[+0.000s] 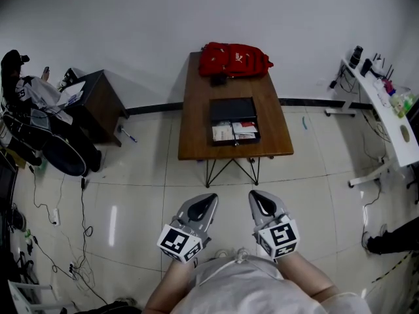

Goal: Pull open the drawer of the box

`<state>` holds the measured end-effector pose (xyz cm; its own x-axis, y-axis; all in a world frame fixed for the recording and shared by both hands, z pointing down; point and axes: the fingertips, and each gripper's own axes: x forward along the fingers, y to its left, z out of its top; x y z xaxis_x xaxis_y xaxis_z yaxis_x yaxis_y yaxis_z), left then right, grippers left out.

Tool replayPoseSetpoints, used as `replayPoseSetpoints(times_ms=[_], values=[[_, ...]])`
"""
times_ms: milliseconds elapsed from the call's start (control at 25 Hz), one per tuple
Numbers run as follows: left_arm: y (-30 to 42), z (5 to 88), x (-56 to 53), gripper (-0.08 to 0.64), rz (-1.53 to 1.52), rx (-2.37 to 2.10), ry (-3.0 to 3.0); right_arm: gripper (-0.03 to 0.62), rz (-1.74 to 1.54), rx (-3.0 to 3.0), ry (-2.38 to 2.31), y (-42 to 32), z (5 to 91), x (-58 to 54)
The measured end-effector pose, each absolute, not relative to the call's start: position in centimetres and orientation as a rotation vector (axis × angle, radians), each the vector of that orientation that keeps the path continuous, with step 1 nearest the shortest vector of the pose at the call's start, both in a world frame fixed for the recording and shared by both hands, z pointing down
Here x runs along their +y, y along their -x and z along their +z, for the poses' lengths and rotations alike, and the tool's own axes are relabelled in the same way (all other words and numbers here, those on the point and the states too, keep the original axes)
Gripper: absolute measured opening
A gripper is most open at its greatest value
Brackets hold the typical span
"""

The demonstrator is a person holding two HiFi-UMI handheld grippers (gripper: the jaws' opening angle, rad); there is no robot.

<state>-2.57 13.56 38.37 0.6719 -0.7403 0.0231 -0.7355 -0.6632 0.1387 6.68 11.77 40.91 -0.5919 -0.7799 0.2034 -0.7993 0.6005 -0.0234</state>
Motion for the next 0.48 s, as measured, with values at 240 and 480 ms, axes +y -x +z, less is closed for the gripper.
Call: replayPoseSetpoints(times_ms=[240,480], values=[[2.14,38.68,13.55,0.006,-0.050,-1.211,-2.740,0.003,0.217,-2.656,-1.344,-7.22,40.81,11.42],[1.65,38.53,13.33,0.006,-0.056,-1.202,-2.742,0.003,0.220,-2.653,-1.344,-7.39,41.00,11.43]])
